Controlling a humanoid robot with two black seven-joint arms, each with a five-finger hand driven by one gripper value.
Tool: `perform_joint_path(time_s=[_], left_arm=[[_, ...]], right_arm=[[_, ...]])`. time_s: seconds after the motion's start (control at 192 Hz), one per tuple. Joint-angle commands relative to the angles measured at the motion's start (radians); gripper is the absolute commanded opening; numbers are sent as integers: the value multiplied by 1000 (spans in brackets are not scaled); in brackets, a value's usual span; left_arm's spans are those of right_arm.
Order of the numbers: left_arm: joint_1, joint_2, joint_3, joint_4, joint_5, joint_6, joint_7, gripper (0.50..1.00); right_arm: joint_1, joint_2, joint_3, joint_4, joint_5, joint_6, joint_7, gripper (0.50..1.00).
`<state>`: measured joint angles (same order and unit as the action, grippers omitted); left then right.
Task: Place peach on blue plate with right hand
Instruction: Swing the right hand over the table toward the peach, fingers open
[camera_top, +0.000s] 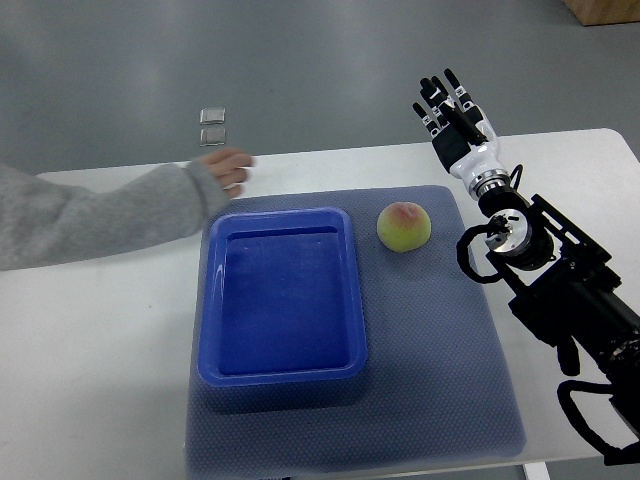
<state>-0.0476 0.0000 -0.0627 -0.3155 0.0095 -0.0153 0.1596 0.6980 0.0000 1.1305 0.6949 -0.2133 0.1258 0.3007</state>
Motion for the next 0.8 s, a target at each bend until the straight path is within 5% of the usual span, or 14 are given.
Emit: perform_joint_path(time_s=[0.0, 0.475, 0.705, 0.794], left_arm=[[0, 0, 0, 1, 0, 0, 0, 1000], [0, 0, 0, -2, 0, 3, 0, 1000], [0, 0, 0, 1, 0, -6, 0, 1000], [0, 0, 1, -1, 0, -8, 0, 1000]], right_arm=[[1, 0, -1, 0, 0, 0, 0, 936], [20, -12, -66, 8, -12, 23, -2, 938], [95, -103, -258, 6, -290, 52, -9, 938], [210, -213, -462, 8, -578, 78, -17, 938]])
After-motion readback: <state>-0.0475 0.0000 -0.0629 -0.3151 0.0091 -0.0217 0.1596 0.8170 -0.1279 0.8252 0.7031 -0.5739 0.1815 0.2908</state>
